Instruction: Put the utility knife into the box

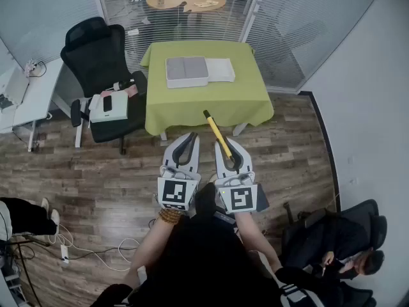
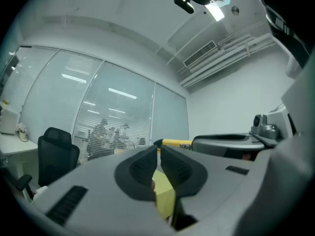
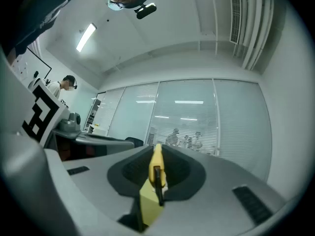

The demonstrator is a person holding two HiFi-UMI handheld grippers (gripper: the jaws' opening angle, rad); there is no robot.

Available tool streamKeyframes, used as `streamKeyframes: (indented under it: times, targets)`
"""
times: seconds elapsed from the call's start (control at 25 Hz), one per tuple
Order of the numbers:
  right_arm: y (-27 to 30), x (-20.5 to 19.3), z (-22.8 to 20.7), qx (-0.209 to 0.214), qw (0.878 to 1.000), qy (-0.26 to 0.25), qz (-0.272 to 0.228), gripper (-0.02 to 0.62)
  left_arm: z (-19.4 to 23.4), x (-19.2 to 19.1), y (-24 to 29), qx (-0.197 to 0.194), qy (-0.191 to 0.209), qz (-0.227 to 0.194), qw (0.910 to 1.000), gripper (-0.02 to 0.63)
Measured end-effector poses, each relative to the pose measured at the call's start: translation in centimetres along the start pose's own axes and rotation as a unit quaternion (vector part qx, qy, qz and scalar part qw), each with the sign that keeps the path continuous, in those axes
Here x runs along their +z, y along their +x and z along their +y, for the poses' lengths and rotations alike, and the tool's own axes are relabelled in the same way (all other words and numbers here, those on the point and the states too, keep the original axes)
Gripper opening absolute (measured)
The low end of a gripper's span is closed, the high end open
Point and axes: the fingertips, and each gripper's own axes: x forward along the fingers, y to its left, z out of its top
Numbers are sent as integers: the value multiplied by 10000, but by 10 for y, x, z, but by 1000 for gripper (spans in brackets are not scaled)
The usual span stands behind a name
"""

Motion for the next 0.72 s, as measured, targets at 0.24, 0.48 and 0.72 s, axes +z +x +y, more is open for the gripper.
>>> streamKeyframes:
  times: [0.24, 0.48, 0.72]
  targets:
    - [3, -6, 0, 212, 9997, 71, 88, 51, -1, -5, 7, -22, -51, -10, 10000, 29]
    - [9, -12, -11, 100, 9996, 207, 132, 51, 3, -12, 14, 5, -48, 60, 10000, 29]
    - [19, -28, -24, 194, 9991, 244, 300, 51, 3, -22, 31, -85, 47, 313, 9995, 29]
